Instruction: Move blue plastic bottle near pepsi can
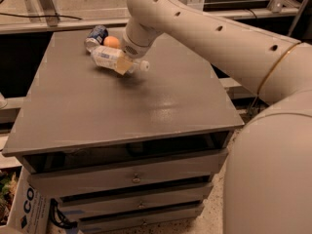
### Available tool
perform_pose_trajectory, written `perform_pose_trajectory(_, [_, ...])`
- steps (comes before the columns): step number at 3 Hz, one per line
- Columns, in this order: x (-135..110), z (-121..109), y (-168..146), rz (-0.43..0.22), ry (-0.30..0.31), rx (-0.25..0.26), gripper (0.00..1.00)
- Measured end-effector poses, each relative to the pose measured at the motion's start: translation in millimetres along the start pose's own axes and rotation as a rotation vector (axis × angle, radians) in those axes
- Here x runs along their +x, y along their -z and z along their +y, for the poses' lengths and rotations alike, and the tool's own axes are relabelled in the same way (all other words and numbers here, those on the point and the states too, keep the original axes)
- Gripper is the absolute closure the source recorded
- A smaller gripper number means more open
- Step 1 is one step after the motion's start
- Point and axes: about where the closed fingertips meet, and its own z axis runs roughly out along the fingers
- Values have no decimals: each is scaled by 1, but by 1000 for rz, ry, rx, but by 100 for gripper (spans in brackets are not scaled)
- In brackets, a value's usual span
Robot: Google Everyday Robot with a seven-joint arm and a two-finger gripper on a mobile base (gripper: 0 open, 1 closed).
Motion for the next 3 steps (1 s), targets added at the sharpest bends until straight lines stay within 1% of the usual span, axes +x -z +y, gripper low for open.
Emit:
perform_pose_trajectory(1, [-7, -22, -12, 21, -4, 17, 100])
perform_pose_trajectory(2, [-7, -41, -18, 38, -17, 36, 100])
perform_pose_trajectory(3, [-2, -49, -22, 50, -30, 43, 100])
